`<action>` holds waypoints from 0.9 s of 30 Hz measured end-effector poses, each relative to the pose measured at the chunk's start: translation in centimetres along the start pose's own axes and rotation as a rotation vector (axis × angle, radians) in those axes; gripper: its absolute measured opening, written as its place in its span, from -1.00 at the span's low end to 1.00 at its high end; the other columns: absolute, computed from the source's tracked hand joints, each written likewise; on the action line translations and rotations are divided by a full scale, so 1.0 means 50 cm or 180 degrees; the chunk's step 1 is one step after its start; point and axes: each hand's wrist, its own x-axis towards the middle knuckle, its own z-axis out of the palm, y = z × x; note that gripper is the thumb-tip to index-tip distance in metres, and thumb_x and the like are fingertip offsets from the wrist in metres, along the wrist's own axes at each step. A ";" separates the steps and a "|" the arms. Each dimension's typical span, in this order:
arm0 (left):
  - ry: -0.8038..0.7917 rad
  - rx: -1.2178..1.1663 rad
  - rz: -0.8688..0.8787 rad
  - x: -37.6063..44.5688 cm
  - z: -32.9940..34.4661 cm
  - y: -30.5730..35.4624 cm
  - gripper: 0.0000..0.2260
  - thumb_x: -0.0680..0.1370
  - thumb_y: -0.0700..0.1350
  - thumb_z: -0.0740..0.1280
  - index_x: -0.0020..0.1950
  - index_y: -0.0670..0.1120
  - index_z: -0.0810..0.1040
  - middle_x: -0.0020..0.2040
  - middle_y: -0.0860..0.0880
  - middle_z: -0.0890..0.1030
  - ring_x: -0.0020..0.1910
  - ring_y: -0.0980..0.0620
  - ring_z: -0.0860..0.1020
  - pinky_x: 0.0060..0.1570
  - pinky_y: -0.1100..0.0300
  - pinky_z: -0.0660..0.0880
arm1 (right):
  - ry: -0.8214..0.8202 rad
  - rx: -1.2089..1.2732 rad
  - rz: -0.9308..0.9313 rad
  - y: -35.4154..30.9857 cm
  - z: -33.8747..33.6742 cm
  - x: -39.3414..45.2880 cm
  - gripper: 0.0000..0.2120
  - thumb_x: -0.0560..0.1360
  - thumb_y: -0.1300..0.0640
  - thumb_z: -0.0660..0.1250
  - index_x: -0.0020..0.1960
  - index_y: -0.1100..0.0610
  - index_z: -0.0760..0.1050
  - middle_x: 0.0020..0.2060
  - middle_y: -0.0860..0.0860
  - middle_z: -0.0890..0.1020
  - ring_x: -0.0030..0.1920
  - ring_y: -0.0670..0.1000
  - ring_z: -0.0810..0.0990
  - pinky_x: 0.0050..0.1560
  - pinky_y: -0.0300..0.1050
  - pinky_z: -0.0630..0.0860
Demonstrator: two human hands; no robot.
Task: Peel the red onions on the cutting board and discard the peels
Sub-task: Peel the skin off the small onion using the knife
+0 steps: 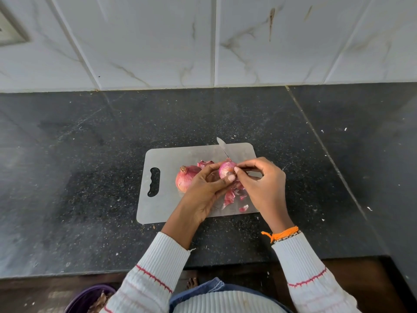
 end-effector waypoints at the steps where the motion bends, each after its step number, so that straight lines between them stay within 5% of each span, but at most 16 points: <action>1: 0.0019 0.0004 0.0012 0.000 -0.001 -0.001 -0.77 0.45 -0.45 0.28 0.02 -0.21 0.54 -0.14 -0.12 0.67 -0.21 -0.02 0.67 -0.25 0.20 0.62 | 0.0007 -0.0027 -0.0072 0.000 0.001 0.000 -0.93 0.36 0.25 0.47 -0.17 0.16 0.62 -0.25 -0.04 0.62 -0.18 -0.16 0.59 -0.16 -0.45 0.48; 10: 0.0050 0.0199 0.0112 0.004 -0.010 -0.006 -0.79 0.43 -0.42 0.31 -0.01 -0.19 0.54 -0.16 -0.10 0.67 -0.24 0.02 0.66 -0.20 0.19 0.63 | 0.0041 -0.0203 -0.0360 0.004 0.004 0.000 -0.93 0.35 0.34 0.45 -0.21 0.22 0.60 -0.28 0.02 0.61 -0.28 -0.14 0.57 -0.22 -0.42 0.49; 15: 0.0138 0.0248 0.0168 0.005 -0.007 -0.006 -0.78 0.40 -0.40 0.35 -0.02 -0.19 0.54 -0.19 -0.09 0.67 -0.27 0.04 0.66 -0.24 0.22 0.62 | 0.0001 0.0218 0.0273 0.007 0.001 -0.003 -0.90 0.44 0.26 0.39 -0.16 0.07 0.59 -0.27 -0.14 0.61 -0.16 -0.17 0.60 -0.17 -0.39 0.51; 19: 0.0316 0.0736 0.0441 0.007 -0.013 -0.011 -0.66 0.25 -0.30 0.48 0.00 -0.14 0.55 -0.03 -0.16 0.63 -0.08 -0.06 0.64 -0.13 0.18 0.61 | -0.0117 0.0369 0.0502 0.005 0.003 -0.003 -0.99 0.42 0.17 0.43 -0.16 0.09 0.62 -0.24 -0.09 0.65 -0.18 -0.17 0.62 -0.16 -0.33 0.54; 27: 0.0386 0.1442 0.0784 0.001 -0.008 -0.011 -0.69 0.30 -0.37 0.49 -0.04 -0.12 0.54 -0.16 -0.04 0.63 -0.21 0.11 0.64 -0.21 0.27 0.58 | -0.0087 0.0295 0.0725 0.010 0.002 -0.001 -0.98 0.39 0.23 0.45 -0.19 0.16 0.63 -0.27 -0.04 0.66 -0.21 -0.11 0.63 -0.12 -0.16 0.60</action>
